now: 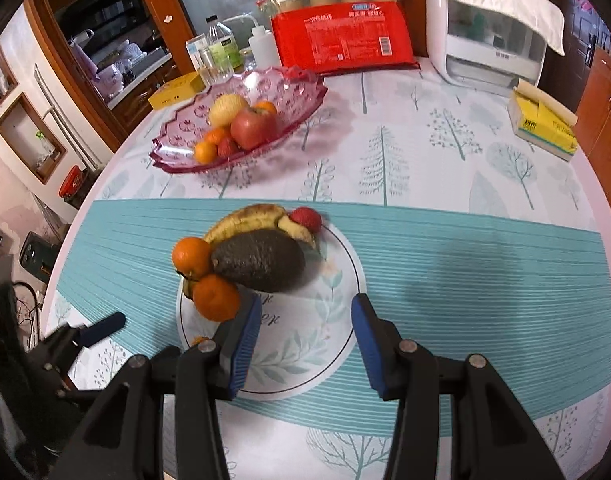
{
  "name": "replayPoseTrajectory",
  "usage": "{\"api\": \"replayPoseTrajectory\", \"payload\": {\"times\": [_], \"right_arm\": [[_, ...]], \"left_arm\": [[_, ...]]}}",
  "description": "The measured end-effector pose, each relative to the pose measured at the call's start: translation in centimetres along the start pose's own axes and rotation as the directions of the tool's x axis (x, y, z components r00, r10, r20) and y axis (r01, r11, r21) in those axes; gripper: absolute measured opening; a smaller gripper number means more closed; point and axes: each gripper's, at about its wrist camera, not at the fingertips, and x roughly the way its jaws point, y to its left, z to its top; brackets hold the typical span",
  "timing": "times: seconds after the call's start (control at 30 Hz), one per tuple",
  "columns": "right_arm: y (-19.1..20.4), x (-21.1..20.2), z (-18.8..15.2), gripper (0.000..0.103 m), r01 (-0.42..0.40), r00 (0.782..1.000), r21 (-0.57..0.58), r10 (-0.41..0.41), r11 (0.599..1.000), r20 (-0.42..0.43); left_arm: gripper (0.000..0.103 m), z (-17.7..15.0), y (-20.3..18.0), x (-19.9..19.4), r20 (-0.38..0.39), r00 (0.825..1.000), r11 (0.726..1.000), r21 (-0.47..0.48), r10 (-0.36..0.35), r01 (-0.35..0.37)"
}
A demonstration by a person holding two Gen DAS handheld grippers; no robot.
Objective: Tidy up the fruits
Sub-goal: 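Move both tools back over the white fruit plate, then grasp an orange with the left tool while the right tool grasps another orange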
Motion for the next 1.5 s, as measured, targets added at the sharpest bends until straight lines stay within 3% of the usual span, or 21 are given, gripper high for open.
{"api": "replayPoseTrajectory", "payload": {"times": [0.17,0.43,0.77,0.97,1.5], "right_arm": [[0.1,0.8,-0.2,0.047,-0.003,1.000,-0.001,0.003,1.000,-0.013],[0.4,1.4,-0.4,0.047,-0.023,0.999,-0.014,0.022,1.000,-0.028],[1.6,2.2,-0.3,0.047,-0.048,0.998,-0.040,0.047,0.998,-0.042],[2.5,2.7,-0.2,0.047,-0.067,0.997,-0.055,0.064,0.996,-0.051],[8.6,4.3,1.9,0.047,-0.123,0.992,-0.202,0.119,0.972,-0.028]], "left_arm": [[0.080,-0.9,0.0,1.6,0.003,1.000,0.999,-0.034,-0.015,0.015],[0.063,-1.3,-0.2,3.1,-0.009,0.997,0.996,-0.048,-0.076,0.075],[0.031,-1.5,-2.1,3.6,-0.031,0.987,0.987,0.016,-0.161,0.161],[0.030,-1.5,-1.0,3.4,-0.030,0.987,0.988,0.002,-0.156,0.156],[0.031,0.6,7.7,0.9,0.040,0.997,0.984,-0.161,-0.064,0.069]]}}
